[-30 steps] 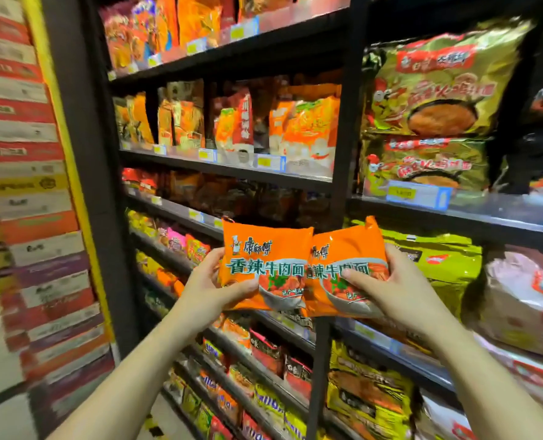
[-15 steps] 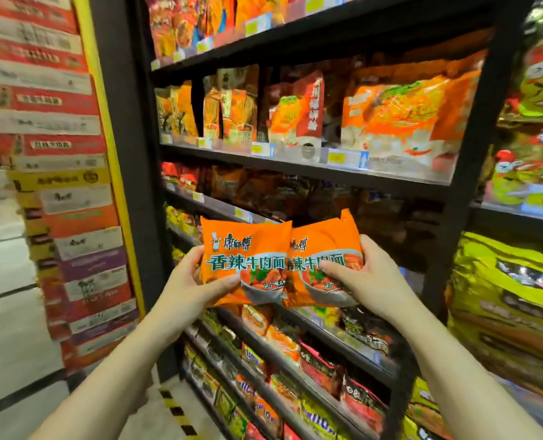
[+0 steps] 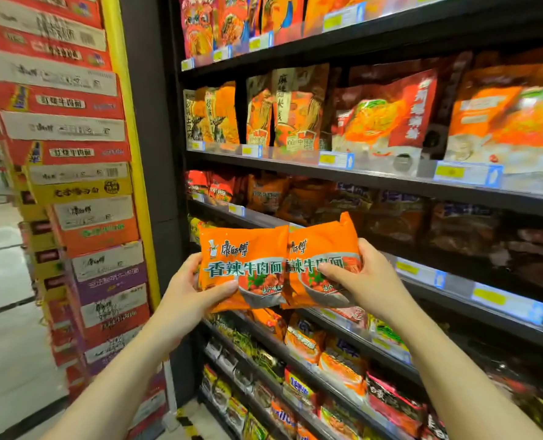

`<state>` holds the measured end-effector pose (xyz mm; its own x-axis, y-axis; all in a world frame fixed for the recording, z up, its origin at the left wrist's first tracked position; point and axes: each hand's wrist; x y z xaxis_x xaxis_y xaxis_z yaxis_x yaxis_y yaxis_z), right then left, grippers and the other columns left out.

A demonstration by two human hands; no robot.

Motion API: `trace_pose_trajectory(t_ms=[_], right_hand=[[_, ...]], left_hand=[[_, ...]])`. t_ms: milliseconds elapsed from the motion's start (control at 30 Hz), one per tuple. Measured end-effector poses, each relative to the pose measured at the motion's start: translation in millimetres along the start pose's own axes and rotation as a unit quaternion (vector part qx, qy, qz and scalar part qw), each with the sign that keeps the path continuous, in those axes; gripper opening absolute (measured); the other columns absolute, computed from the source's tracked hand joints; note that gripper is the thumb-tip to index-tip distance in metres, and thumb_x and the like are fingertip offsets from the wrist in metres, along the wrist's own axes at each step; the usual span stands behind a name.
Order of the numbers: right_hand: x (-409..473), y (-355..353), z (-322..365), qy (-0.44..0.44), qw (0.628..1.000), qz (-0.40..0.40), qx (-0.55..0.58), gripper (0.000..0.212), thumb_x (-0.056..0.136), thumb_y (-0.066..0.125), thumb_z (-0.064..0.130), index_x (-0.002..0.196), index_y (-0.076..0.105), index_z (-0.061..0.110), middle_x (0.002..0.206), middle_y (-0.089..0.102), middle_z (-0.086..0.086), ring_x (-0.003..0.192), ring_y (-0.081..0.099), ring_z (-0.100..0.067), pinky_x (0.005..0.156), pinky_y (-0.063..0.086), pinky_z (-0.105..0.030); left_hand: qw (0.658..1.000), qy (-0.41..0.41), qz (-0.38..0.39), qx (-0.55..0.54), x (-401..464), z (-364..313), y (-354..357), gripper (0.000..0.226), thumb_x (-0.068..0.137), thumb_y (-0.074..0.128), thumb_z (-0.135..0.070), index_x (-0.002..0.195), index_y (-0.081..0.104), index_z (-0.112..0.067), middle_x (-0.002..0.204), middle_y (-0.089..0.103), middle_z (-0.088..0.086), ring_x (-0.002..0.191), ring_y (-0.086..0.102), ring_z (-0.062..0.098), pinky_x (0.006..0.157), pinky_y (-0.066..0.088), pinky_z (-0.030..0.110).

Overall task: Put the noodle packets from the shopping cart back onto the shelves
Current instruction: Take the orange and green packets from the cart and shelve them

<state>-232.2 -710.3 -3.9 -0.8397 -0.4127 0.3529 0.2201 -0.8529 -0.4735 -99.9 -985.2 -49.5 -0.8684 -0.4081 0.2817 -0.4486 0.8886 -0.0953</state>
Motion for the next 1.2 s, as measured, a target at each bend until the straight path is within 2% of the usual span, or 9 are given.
trace_pose_trajectory(t_ms=[100, 267, 400, 533, 667, 867, 1033, 1133, 1200], right_hand=[[24, 20, 5, 0.004, 1.0, 0.005, -0.003, 0.042, 0.082, 0.081, 0.046, 0.111, 0.056, 0.031, 0.106, 0.072, 0.014, 0.09, 0.071, 0.0, 0.074, 0.058, -0.024], [76, 45, -4, -0.001, 1.0, -0.002, -0.009, 0.043, 0.081, 0.081, 0.047, 0.112, 0.056, 0.031, 0.11, 0.071, 0.012, 0.096, 0.071, -0.006, 0.083, 0.061, -0.036], [128, 61, -20, -0.003, 1.0, -0.019, -0.004, 0.041, 0.081, 0.082, 0.047, 0.11, 0.058, 0.031, 0.107, 0.073, 0.012, 0.094, 0.071, -0.005, 0.082, 0.06, -0.037], [187, 78, -36, -0.009, 0.999, -0.044, -0.014, 0.037, 0.08, 0.082, 0.046, 0.103, 0.059, 0.029, 0.099, 0.073, 0.013, 0.084, 0.068, 0.002, 0.069, 0.052, -0.024], [241, 88, -51, 0.0, 0.998, -0.068, -0.01, 0.041, 0.078, 0.083, 0.048, 0.105, 0.059, 0.027, 0.103, 0.073, 0.011, 0.09, 0.07, -0.003, 0.08, 0.059, -0.035], [301, 99, -73, 0.033, 0.996, -0.086, -0.01, 0.048, 0.077, 0.084, 0.05, 0.112, 0.057, 0.031, 0.11, 0.071, 0.012, 0.096, 0.07, -0.006, 0.085, 0.059, -0.036], [333, 109, -82, 0.09, 0.988, -0.127, -0.018, 0.035, 0.082, 0.081, 0.046, 0.089, 0.073, 0.013, 0.076, 0.077, 0.001, 0.062, 0.069, -0.007, 0.055, 0.046, -0.021], [339, 111, -82, 0.155, 0.975, -0.157, -0.02, 0.047, 0.083, 0.08, 0.047, 0.065, 0.073, 0.004, 0.059, 0.072, 0.0, 0.05, 0.061, -0.007, 0.052, 0.042, -0.025], [344, 115, -81, 0.206, 0.96, -0.189, -0.006, 0.051, 0.08, 0.081, 0.051, 0.06, 0.074, 0.005, 0.06, 0.073, 0.0, 0.055, 0.064, -0.014, 0.058, 0.043, -0.03]], left_hand=[[1.0, 0.002, 0.0, 0.007, 27, 7, -18, 0.058, 0.079, 0.084, -0.029, 0.129, 0.053, -0.029, 0.117, 0.075, -0.004, 0.105, 0.074, 0.018, 0.091, 0.059, 0.046], [1.0, 0.012, 0.006, -0.006, 82, 23, -33, 0.053, 0.083, 0.081, -0.02, 0.128, 0.053, -0.029, 0.114, 0.075, -0.007, 0.102, 0.074, 0.016, 0.078, 0.063, 0.031], [1.0, 0.019, 0.009, 0.005, 136, 39, -41, 0.056, 0.084, 0.081, -0.023, 0.131, 0.052, -0.029, 0.118, 0.074, -0.006, 0.106, 0.073, 0.015, 0.083, 0.063, 0.035], [0.999, 0.025, 0.004, 0.021, 205, 56, -49, 0.058, 0.082, 0.081, -0.026, 0.132, 0.053, -0.03, 0.12, 0.073, -0.007, 0.109, 0.072, 0.015, 0.091, 0.06, 0.042], [0.999, 0.039, 0.025, 0.028, 278, 68, -53, 0.056, 0.082, 0.081, -0.025, 0.13, 0.054, -0.031, 0.12, 0.073, -0.007, 0.11, 0.071, 0.014, 0.093, 0.059, 0.041], [0.996, 0.057, 0.07, 0.015, 369, 88, -47, 0.061, 0.081, 0.082, -0.016, 0.135, 0.053, -0.024, 0.123, 0.073, -0.001, 0.112, 0.071, 0.02, 0.092, 0.058, 0.04], [0.993, 0.053, 0.092, -0.044, 430, 105, -41, 0.049, 0.084, 0.076, -0.004, 0.126, 0.059, -0.02, 0.112, 0.077, 0.002, 0.102, 0.075, 0.022, 0.075, 0.061, 0.027], [0.99, 0.048, 0.121, -0.059, 467, 116, -46, 0.044, 0.086, 0.074, -0.003, 0.125, 0.059, -0.019, 0.112, 0.077, 0.004, 0.101, 0.075, 0.023, 0.078, 0.062, 0.031], [0.986, 0.052, 0.147, -0.058, 489, 122, -47, 0.044, 0.086, 0.074, -0.007, 0.126, 0.059, -0.018, 0.115, 0.076, 0.007, 0.106, 0.073, 0.026, 0.087, 0.061, 0.038]])
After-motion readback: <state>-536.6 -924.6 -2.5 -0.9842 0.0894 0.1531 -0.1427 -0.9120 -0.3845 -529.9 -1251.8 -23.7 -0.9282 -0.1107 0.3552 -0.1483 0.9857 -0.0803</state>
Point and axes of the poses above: each hand's wrist, its own x-axis towards the middle knuckle, its own y-axis out of the palm, z = x × y
